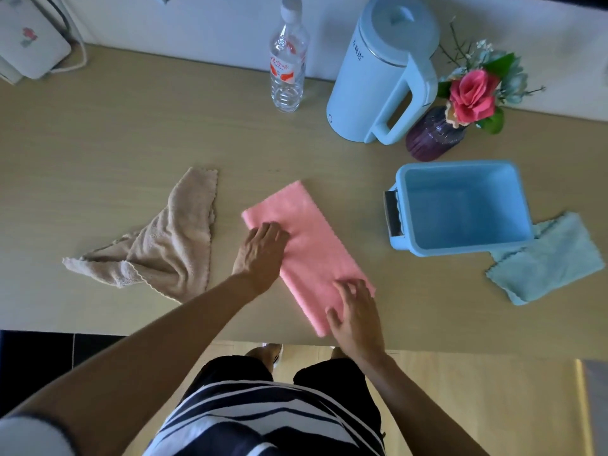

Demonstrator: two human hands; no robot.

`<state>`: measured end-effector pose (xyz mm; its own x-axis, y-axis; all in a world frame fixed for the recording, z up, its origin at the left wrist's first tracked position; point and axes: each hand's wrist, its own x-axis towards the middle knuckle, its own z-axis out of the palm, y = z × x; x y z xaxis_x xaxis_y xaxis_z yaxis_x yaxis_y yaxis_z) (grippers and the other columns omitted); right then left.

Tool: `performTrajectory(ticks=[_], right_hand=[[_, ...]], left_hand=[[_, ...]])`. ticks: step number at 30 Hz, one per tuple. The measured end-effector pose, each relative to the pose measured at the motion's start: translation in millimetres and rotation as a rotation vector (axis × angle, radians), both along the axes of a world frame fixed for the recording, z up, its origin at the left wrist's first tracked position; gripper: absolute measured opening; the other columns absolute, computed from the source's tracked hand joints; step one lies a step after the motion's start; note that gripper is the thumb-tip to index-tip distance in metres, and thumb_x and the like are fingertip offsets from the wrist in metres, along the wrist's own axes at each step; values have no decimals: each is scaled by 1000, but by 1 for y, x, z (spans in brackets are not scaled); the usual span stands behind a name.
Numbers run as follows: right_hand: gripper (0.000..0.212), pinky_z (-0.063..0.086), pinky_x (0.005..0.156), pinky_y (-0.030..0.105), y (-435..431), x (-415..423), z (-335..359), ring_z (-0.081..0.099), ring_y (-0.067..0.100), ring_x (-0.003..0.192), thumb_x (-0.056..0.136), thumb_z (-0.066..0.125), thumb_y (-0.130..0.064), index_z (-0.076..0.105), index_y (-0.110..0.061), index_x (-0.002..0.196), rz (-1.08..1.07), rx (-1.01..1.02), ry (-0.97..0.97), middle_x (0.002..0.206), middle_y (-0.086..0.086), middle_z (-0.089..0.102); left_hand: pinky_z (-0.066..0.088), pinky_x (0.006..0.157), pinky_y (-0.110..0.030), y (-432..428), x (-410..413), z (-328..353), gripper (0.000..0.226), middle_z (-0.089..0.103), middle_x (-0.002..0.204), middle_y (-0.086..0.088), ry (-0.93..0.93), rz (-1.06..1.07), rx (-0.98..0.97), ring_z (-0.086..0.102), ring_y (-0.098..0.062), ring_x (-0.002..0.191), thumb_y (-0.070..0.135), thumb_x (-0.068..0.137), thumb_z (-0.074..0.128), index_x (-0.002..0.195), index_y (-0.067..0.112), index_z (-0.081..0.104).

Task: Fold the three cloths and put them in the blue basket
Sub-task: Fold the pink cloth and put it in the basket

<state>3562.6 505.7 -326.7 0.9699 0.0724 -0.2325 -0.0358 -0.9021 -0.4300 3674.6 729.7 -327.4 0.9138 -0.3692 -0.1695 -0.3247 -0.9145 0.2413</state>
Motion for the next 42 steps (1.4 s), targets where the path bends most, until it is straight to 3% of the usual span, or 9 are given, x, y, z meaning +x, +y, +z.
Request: performTrajectory(ticks=[4,10,16,20,23,26,29,34,42], right_hand=[[54,54,95,31,11,-8,8,58,9,108,88,68,-22,51,-19,139,207,194,79,129,-2,55],[66,42,107,34,-9,13,8,45,15,132,71,73,-2,56,-23,132,432,-5,-14,136,-5,49],[40,41,100,32,-11,28,2,54,12,115,73,72,-6,70,-24,108,460,-76,-101,119,-9,59],[17,45,94,36,0,43,7,64,12,93,82,74,-20,69,-22,98,315,46,-45,101,-10,69],[14,51,74,29,1,51,19,64,11,69,91,67,-32,66,-20,96,175,304,143,83,-8,70],[14,45,64,19,0,53,36,59,4,70,94,63,-29,64,-16,98,43,557,324,81,-6,67],[38,50,75,16,-5,51,47,66,7,88,81,70,-43,64,-21,112,-16,748,448,98,-7,69],[77,47,99,17,-4,52,43,58,3,119,65,87,-37,53,-25,134,-65,812,524,130,-9,62],[17,42,60,34,14,73,27,56,20,68,87,70,-19,63,-4,89,-395,710,283,83,21,65]], left_hand=[[36,116,-47,-4,23,8,50,52,143,-13,-49,-146,3,42,-33,139,1,76,70,125,12,63],[57,85,-34,15,-19,2,41,64,119,-9,-53,-505,7,61,-23,107,1,75,74,112,16,66],[52,96,-36,23,-40,7,50,62,126,-8,18,-497,87,57,-25,118,14,73,69,122,18,63],[47,101,-37,25,-44,13,75,56,131,-6,100,-487,99,53,-24,121,51,64,75,131,21,56],[39,106,-38,25,-50,13,71,57,130,-1,130,-363,-49,49,-21,122,62,68,68,126,22,61],[32,103,-28,17,-57,26,45,67,119,-6,223,-85,-306,57,-24,115,37,82,74,118,12,67],[36,72,-15,9,-55,37,17,67,86,-6,384,161,-372,61,-21,81,21,92,68,95,5,64],[25,43,-19,8,-42,37,38,42,56,9,555,300,-489,37,-8,47,23,98,57,64,28,41],[34,53,-28,7,-32,29,23,55,73,1,565,449,-540,48,-16,62,27,98,53,87,7,55]])
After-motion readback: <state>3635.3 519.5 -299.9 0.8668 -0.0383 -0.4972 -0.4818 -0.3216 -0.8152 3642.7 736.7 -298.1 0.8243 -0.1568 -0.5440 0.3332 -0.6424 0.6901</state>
